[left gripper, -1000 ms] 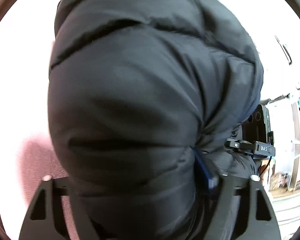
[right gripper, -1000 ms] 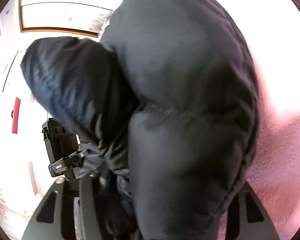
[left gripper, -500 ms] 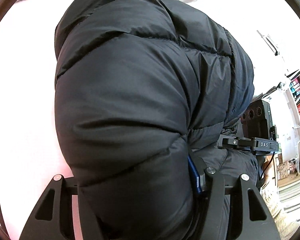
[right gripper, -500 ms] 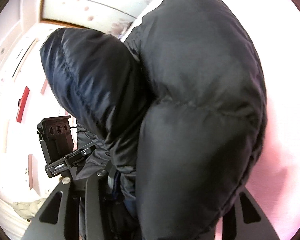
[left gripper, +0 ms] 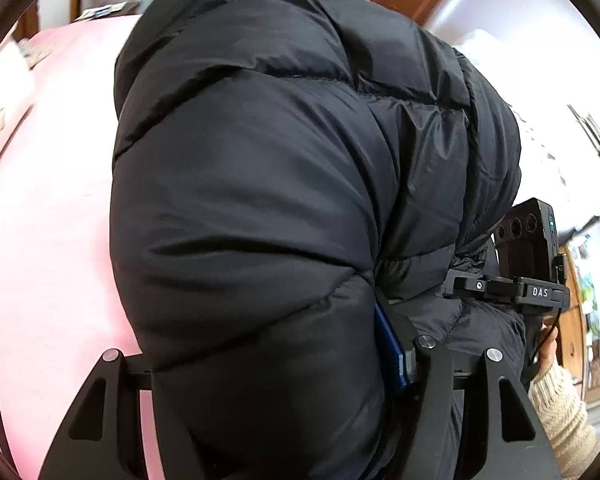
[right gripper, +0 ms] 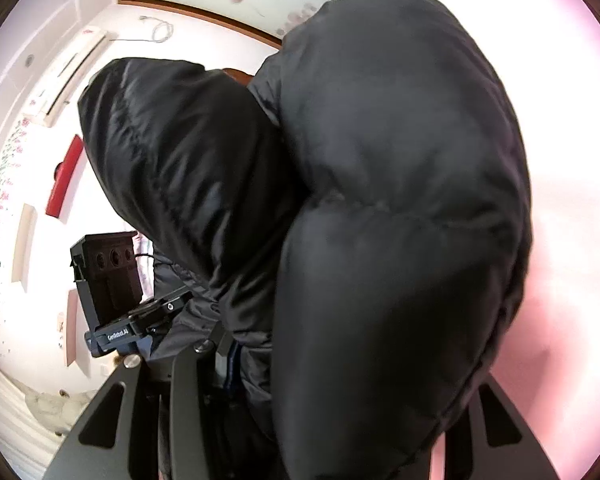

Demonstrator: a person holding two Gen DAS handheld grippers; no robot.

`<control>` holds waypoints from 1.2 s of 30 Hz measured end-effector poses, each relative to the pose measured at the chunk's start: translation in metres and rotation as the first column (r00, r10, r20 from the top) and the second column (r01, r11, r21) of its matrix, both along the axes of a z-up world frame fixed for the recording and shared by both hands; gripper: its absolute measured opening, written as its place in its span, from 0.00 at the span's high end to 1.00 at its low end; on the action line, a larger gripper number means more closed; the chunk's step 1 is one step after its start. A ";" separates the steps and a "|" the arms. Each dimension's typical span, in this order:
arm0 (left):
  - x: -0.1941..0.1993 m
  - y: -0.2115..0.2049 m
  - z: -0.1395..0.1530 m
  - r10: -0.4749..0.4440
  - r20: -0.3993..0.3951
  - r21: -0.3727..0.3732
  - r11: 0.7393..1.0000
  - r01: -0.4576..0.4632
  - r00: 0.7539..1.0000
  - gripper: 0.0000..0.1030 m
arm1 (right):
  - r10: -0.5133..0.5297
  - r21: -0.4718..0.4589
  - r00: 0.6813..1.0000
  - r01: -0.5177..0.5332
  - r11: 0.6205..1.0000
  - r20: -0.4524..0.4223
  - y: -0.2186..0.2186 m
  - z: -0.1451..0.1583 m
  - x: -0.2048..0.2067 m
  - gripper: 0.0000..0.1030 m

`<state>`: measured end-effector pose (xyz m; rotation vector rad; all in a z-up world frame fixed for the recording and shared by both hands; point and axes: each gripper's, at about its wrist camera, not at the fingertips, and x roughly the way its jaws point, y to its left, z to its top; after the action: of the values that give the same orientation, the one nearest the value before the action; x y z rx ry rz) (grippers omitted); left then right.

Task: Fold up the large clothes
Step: 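Grasp the folded jacket with both grippers and lift it off the bed, then lower the jacket bundle onto the bed with both grippers and release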

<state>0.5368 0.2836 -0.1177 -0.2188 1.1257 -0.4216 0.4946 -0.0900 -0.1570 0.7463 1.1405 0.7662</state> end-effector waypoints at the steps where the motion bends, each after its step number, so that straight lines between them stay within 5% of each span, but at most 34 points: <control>1: 0.007 0.015 -0.009 0.014 -0.007 -0.005 1.000 -0.015 1.000 0.39 | 0.008 -0.009 1.000 -0.008 1.000 -0.004 0.008 -0.009 0.006 0.56; 10: 0.031 0.102 -0.091 0.119 -0.041 -0.086 0.989 -0.122 0.992 0.32 | -0.006 -0.109 0.998 -0.001 0.994 -0.058 0.071 -0.084 0.035 0.56; 15: -0.016 0.127 -0.121 0.203 0.000 -0.152 0.968 -0.200 0.979 0.15 | -0.022 -0.153 1.000 0.021 0.988 -0.008 0.114 -0.088 0.028 0.53; 20: -0.032 0.132 -0.123 0.262 0.007 -0.097 0.961 -0.260 0.965 0.00 | -0.027 -0.209 1.000 0.027 0.978 0.005 0.121 -0.085 0.038 0.40; 24: -0.042 0.110 -0.086 0.281 0.009 -0.055 0.958 -0.280 0.960 0.00 | -0.027 -0.276 1.000 0.030 0.961 0.016 0.139 -0.071 0.038 0.29; 29: -0.067 0.103 -0.038 0.334 0.084 0.091 0.936 -0.341 0.939 0.00 | -0.046 -0.302 0.997 0.061 0.951 0.057 0.142 -0.041 0.020 0.18; 36: -0.133 0.081 0.038 0.330 0.189 0.208 0.907 -0.366 0.925 0.00 | -0.052 -0.385 0.980 0.125 0.914 0.194 0.108 0.015 -0.035 0.16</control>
<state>0.4042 0.3648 -0.0793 -0.1678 0.9542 0.0201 0.4600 0.0180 -0.1420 0.3755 1.0456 0.4909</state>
